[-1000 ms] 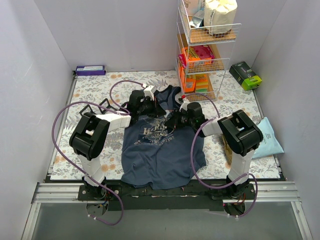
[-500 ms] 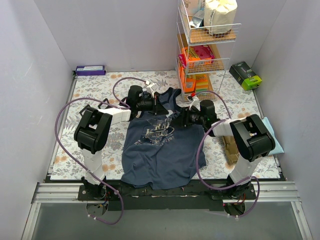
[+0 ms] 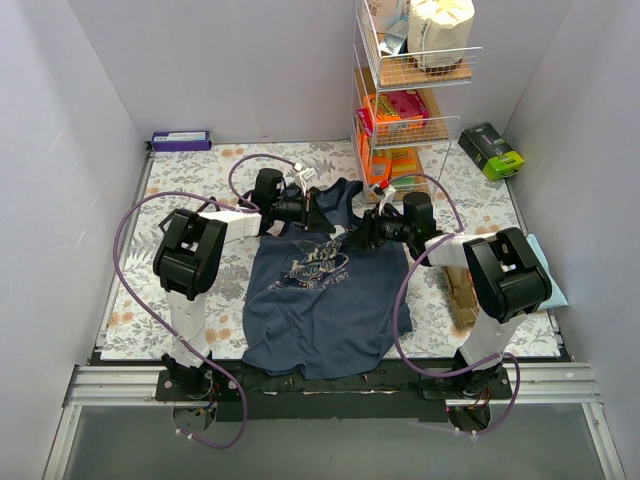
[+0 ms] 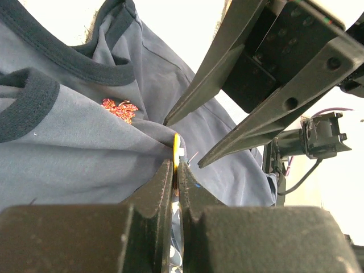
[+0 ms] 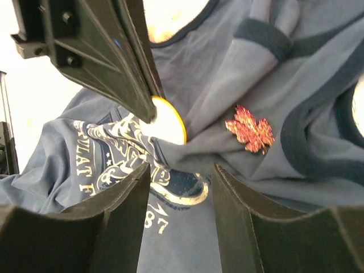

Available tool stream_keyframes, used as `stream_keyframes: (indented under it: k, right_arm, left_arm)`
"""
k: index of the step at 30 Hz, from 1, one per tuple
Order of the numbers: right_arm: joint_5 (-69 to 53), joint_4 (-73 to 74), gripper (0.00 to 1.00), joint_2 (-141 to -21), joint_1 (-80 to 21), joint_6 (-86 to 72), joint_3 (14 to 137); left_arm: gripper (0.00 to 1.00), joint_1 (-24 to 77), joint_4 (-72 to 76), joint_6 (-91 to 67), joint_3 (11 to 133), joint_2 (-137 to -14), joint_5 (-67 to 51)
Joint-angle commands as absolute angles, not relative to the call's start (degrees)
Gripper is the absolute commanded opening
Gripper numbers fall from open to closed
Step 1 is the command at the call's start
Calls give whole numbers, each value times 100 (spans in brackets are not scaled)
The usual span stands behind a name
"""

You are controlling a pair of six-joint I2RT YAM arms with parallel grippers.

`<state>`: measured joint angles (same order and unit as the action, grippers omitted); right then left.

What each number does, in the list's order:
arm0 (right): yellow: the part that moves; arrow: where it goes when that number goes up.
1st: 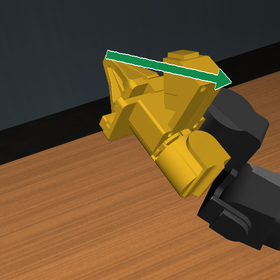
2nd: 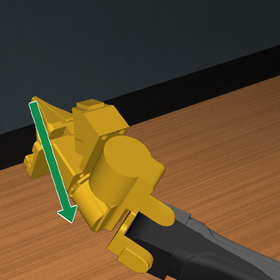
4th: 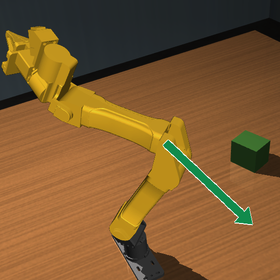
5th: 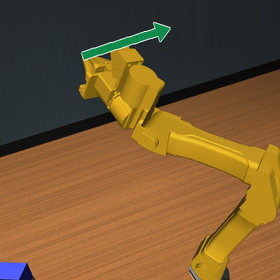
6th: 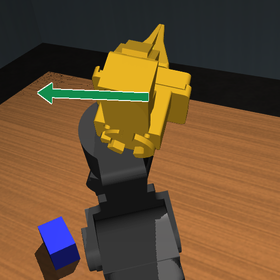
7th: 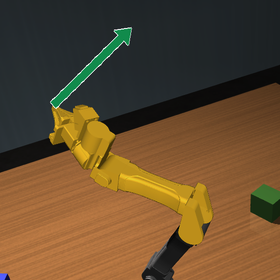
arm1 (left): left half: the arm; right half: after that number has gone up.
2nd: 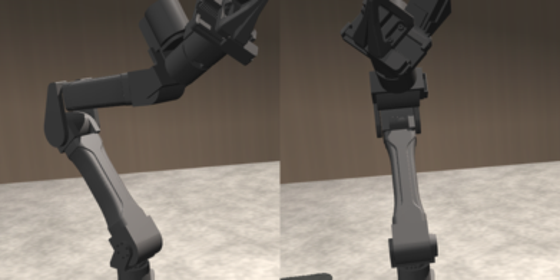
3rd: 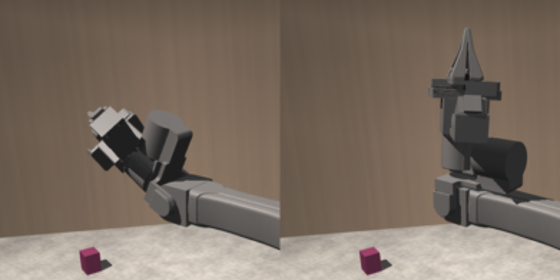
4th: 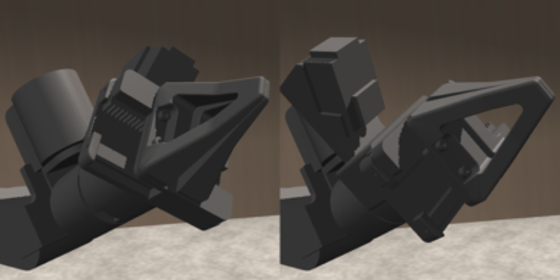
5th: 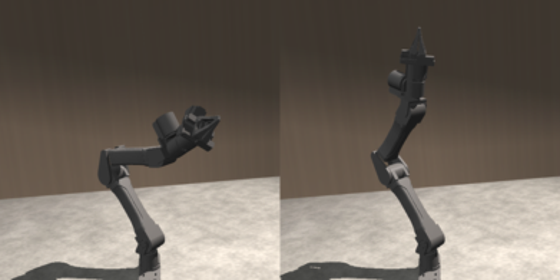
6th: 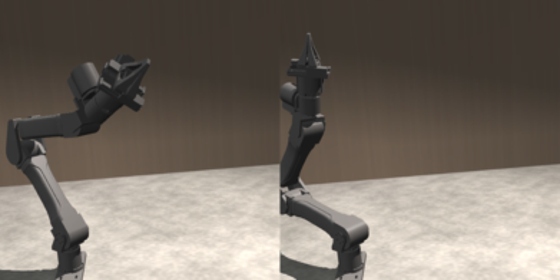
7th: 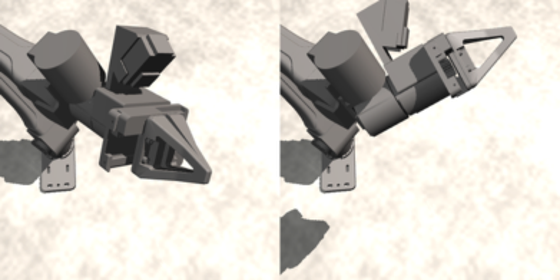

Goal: Pin the brooch onto the clothing
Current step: Pin the brooch to the clothes.

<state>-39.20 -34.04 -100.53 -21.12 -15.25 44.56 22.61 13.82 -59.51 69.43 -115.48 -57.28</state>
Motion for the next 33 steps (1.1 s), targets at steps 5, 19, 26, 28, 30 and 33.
stream_keyframes:
  k: [5,19,26,28,30,33]
  right_arm:
    - [-4473,-4130,52,-10204,-2118,-1617,4781]
    - [-4553,-4614,44,-10555,-2118,-1916,4772]
    - [-4596,-4798,42,-10670,-2118,-2039,4816]
    - [-4614,-4843,41,-10705,-2118,-2083,4825]
    - [-4632,-4887,40,-10723,-2127,-2101,4843]
    - [-4632,-4939,40,-10740,-2127,-2136,4843]
  left_arm:
    - [0,2224,1345,-5836,7146,-11549,-6187]
    - [0,2215,1520,-5968,7119,-11584,-6346]
    - [0,2215,1556,-6003,7119,-11602,-6416]
    - [0,2215,1564,-6012,7119,-11628,-6425]
    - [0,2206,1564,-6012,7128,-11637,-6442]
    - [0,2215,1564,-6012,7128,-11637,-6451]
